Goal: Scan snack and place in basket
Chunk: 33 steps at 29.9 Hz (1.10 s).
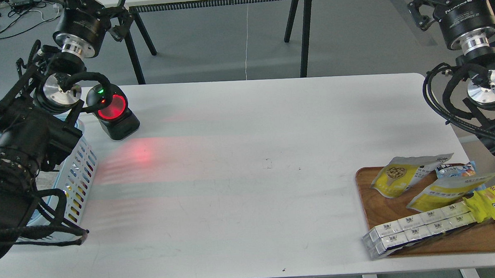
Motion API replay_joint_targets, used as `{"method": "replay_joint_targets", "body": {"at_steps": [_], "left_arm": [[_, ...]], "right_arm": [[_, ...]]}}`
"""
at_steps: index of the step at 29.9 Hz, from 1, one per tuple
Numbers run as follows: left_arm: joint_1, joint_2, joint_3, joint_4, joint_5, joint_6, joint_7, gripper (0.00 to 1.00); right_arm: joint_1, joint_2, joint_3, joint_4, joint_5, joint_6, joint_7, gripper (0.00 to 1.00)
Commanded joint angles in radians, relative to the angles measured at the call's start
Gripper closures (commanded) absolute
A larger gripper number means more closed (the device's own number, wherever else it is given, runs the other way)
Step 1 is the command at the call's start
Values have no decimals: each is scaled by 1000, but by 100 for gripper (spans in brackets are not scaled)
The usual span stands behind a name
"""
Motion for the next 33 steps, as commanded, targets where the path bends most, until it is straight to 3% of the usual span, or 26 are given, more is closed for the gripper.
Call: {"method": "replay_joint_targets", "body": {"at_steps": [1,7,11,22,33], "left_arm": [[2,0,-1,0,-1,0,-2,0],[2,7,2,0,-4,0,-28,0],[-3,7,-1,0,-5,0,-29,0],[-1,4,12,0,-5,0,-26,0],[-4,4,14,-3,-4,0,-25,0]], "right_arm": [[3,0,-1,1,0,0,0,1],[21,-14,-10,16,-13,0,1,1],[119,-95,-120,49,-92,0,12,1],[385,-345,-493,377,-342,0,20,3],[727,-481,-902,770,-975,0,25,3]]}}
